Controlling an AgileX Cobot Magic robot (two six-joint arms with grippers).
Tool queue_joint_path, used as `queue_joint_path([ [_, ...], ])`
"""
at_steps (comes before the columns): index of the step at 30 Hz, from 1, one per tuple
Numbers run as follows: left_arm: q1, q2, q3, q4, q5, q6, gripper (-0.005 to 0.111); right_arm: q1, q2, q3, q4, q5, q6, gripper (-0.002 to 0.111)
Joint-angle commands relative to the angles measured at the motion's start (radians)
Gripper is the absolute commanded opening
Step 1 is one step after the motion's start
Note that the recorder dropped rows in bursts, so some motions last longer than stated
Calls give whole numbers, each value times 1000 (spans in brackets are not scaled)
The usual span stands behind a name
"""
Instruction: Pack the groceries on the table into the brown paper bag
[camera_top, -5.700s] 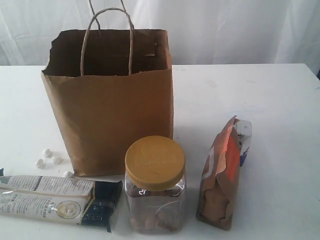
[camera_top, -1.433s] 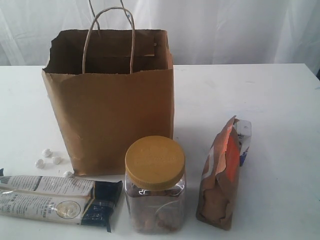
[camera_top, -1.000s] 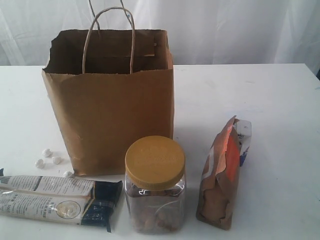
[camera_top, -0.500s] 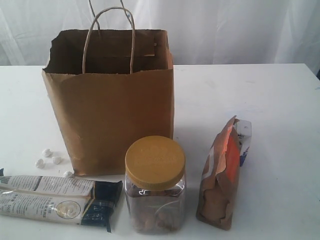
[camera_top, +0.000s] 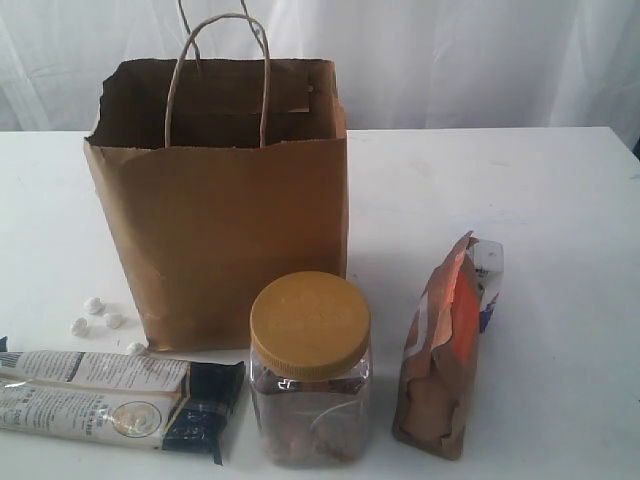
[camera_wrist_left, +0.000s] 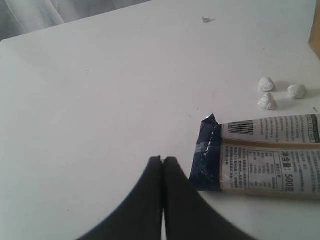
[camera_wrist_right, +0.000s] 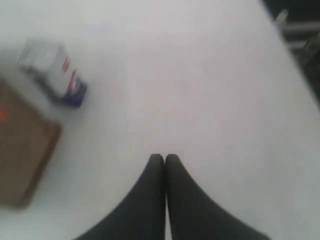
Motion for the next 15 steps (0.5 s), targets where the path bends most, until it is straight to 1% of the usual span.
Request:
queue_joint_path([
  [1, -4, -5, 1, -13, -13, -9, 0, 17, 248, -110, 323, 206, -279, 0],
  [3, -4, -5, 1, -13, -15, -9, 0, 31, 334, -149, 351, 230, -296, 0],
  [6, -4, -5, 1, -11, -31, -7, 0, 62, 379, -198, 337, 263, -283, 0],
  [10, -4, -5, 1, 4, -19, -2, 0, 122, 349, -250, 309, 314, -264, 0],
  [13, -4, -5, 1, 4, 17, -12, 0, 165, 311, -295, 273, 307, -174, 0],
  [15, -4, -5, 1, 4, 17, -32, 0, 190, 306, -332, 293, 299, -166, 0],
])
